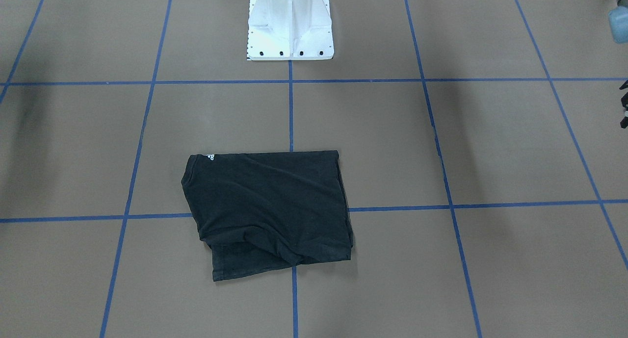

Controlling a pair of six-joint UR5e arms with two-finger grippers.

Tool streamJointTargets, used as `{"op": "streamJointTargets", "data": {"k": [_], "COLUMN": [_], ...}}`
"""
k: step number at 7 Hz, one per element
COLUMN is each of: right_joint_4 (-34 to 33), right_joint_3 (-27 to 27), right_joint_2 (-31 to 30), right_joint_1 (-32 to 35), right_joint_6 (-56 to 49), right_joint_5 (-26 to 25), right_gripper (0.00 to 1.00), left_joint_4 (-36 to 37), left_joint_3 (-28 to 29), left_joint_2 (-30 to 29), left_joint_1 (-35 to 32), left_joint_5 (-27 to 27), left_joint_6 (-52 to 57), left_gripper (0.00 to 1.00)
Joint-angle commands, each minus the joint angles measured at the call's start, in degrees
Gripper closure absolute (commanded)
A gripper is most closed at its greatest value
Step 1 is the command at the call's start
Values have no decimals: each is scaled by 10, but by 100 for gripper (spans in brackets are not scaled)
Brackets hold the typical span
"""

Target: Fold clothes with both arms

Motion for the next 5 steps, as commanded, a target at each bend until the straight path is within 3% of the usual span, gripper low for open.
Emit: {"op": "streamJointTargets", "data": {"k": [1,3,5], "right_joint_4": [-2,-8,-7], "right_joint_3": [2,-5,-6], "right_joint_2": [-7,-3,-2], "right_joint_1": [5,5,5], "right_joint_6": [-10,-10,-7], "right_joint_5": [4,6,6], "right_gripper": [0,0,0], "left_joint_4": [100,212,201], "left_joint_3": [1,-54,-65], "left_joint_2": [-18,-24,24], "left_joint_1": [-46,-50,-53], "left_joint_5": [-41,-37,-36], "left_joint_6": [32,15,8], "left_gripper": [0,0,0]}}
